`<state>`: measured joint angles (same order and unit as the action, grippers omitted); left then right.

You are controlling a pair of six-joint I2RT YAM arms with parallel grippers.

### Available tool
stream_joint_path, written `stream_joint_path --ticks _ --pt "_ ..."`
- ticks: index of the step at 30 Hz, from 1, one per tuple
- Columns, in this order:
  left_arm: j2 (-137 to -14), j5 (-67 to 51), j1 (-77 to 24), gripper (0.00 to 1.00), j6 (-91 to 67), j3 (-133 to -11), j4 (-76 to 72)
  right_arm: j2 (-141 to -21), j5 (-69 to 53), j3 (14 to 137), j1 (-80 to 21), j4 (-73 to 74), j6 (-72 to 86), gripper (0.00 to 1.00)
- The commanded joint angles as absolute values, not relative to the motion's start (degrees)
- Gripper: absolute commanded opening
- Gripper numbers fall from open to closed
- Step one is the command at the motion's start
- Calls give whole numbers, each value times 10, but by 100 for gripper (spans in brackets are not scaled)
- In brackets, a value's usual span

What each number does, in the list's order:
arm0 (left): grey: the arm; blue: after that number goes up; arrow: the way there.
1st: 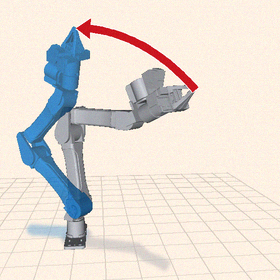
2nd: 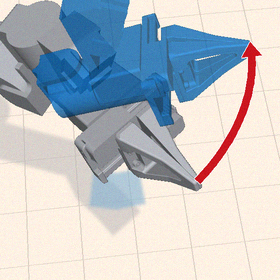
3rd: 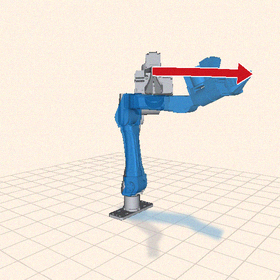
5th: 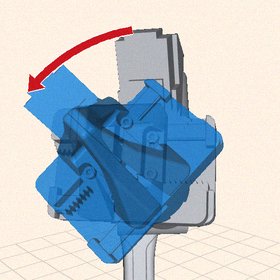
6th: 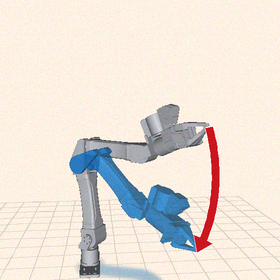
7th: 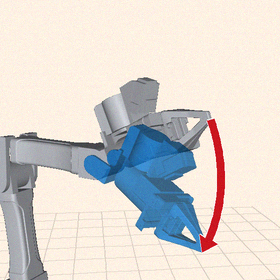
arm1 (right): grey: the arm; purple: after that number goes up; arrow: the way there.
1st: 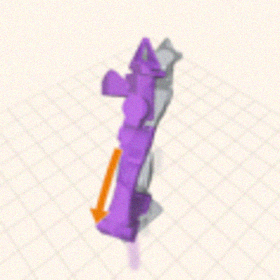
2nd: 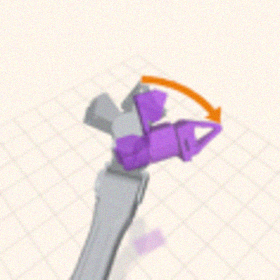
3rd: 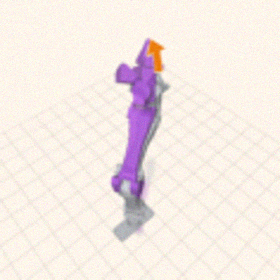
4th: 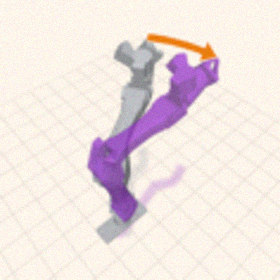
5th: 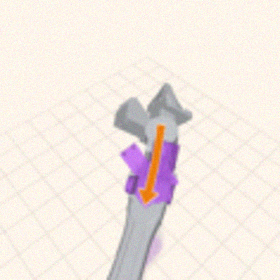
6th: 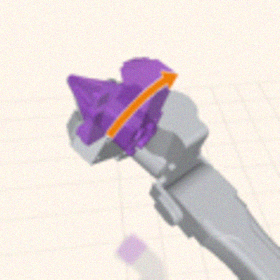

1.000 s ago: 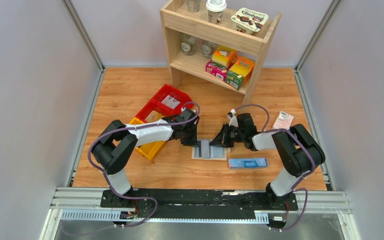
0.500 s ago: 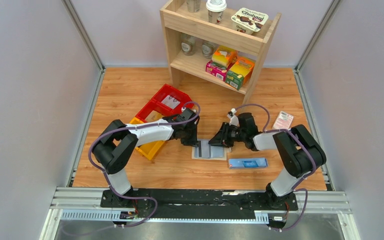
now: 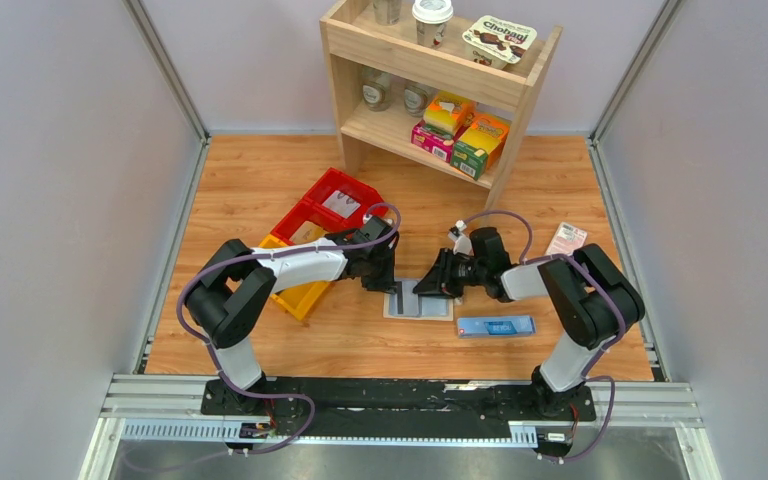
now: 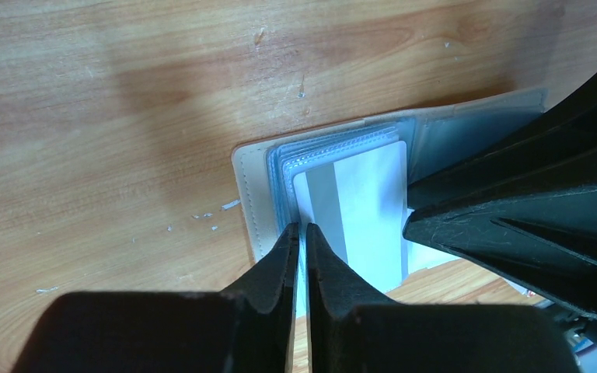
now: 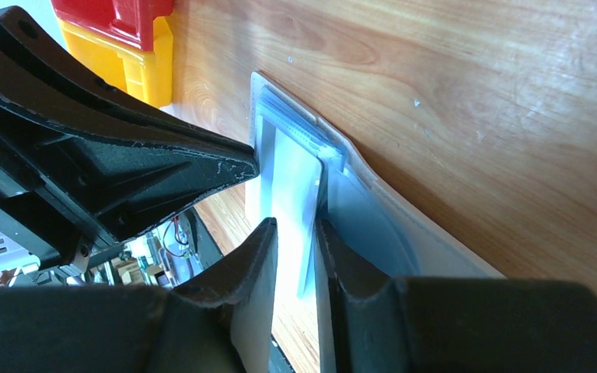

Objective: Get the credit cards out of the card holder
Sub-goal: Remove the credit card from the card holder.

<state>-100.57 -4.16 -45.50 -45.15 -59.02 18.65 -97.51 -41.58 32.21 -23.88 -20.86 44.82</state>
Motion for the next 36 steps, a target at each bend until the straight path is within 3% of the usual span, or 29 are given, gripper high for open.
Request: stream_joint_path --ticks 1,13,18,25,29,34,36 --pt "-1037 -20 -459 11 -439 -574 229 -965 -444 331 -243 -239 462 24" --pt "-1038 -15 -459 11 -439 -577 237 -926 -471 340 -243 -233 468 4" --pt "-1039 -18 -458 11 -439 -577 235 -947 -481 345 -247 -238 467 4" --pt "-1040 -25 -461 9 -439 -577 229 -989 -462 359 -268 -247 473 17" --pt "-1041 -26 -463 9 -439 -577 226 -1009 -458 364 -270 -269 487 17" --pt "-1038 -23 -464 9 -441 -574 227 -1006 -449 359 -267 -248 473 1" --pt "-1035 -16 -464 9 -444 -570 227 -996 -446 353 -259 -231 456 0"
